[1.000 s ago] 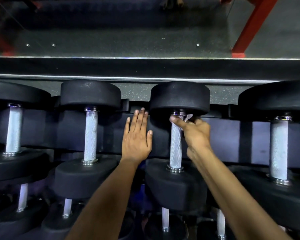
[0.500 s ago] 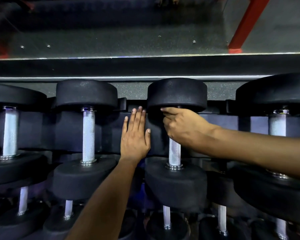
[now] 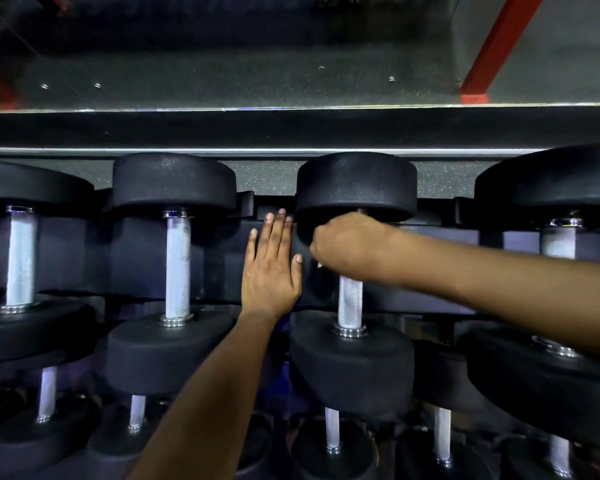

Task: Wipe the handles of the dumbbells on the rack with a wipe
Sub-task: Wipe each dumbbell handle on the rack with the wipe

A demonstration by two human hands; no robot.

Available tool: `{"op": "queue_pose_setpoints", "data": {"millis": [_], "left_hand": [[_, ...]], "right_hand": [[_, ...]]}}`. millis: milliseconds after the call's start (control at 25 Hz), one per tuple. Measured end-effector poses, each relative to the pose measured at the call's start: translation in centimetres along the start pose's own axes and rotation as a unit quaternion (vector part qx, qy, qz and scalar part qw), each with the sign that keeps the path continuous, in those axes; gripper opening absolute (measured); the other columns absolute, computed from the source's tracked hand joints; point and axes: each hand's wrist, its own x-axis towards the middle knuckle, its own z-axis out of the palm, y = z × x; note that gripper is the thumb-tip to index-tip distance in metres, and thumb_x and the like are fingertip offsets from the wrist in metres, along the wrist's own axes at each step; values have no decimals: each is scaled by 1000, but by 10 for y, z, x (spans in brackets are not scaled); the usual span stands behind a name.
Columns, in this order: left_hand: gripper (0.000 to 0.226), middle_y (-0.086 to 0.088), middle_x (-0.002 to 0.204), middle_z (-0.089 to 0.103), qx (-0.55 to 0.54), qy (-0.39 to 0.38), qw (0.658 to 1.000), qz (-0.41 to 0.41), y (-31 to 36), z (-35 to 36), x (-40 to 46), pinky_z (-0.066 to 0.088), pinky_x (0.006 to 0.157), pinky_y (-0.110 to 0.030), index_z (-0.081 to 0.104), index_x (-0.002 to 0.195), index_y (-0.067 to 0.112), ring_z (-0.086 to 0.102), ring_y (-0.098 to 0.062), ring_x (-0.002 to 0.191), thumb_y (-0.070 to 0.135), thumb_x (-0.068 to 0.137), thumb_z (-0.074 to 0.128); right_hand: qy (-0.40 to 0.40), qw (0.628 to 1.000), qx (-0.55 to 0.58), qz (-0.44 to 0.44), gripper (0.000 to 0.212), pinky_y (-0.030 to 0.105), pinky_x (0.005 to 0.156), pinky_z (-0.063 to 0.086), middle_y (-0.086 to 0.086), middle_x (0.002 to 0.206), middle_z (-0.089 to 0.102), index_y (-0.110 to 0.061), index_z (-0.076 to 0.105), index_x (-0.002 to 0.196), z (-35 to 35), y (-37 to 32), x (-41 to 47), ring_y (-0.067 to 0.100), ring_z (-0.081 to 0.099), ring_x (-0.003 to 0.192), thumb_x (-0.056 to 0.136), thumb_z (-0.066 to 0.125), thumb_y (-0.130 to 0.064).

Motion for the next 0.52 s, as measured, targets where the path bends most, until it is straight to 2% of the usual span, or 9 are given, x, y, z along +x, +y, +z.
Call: {"op": "queue_pose_setpoints", "data": {"millis": [80,200,280,360,440,480,520], "left_hand": [[62,-9,159,23,-1,-3,1000,4,-1,1,0,8,120,-41,29,150,3,14,-21,148,29,93,31],[62,-10,159,24,9,-4,1000,3,-1,1,1,7,120,-40,28,150,4,13,-21,147,30,94,31],[62,-9,159,23,6,-7,1000,2,-1,0,1,7,120,-40,28,150,4,14,-21,148,30,93,32],[62,-9,159,23,5,-7,1000,4,0,-1,0,7,120,-40,28,150,4,14,-21,148,30,93,32],[62,-9,159,23,2,-9,1000,1,0,-1,0,7,121,-40,28,150,4,14,-21,148,30,94,32],[62,-9,159,22,2,-11,1000,-1,0,-2,0,7,121,-40,27,150,4,13,-21,148,30,94,32],[62,-9,160,22,3,-12,1000,-2,1,-2,-1,7,121,-40,27,150,4,13,-21,148,30,94,31]], "right_hand": [[3,999,8,-43,28,34,91,41,11,117,63,-8,60,111,18,-18,-8,29,60,107,94,38,-6],[14,996,68,-60,24,32,89,40,9,108,65,-11,61,103,37,-24,-8,28,61,101,88,44,-3],[38,993,94,-53,23,32,93,42,8,105,65,-12,62,101,51,-30,-8,28,60,101,87,46,-4],[76,980,164,-84,23,28,100,37,5,103,67,-15,64,98,70,-36,-18,25,59,103,85,50,-4],[99,943,300,-101,35,21,104,33,-2,106,69,-18,70,98,81,-33,-42,15,60,108,76,52,3],[117,908,395,-76,41,17,102,37,-5,107,70,-18,72,98,84,-30,-57,8,61,108,73,51,5],[146,869,473,-15,43,12,96,40,-8,104,71,-19,73,97,86,-27,-72,3,61,104,72,50,7]]}}
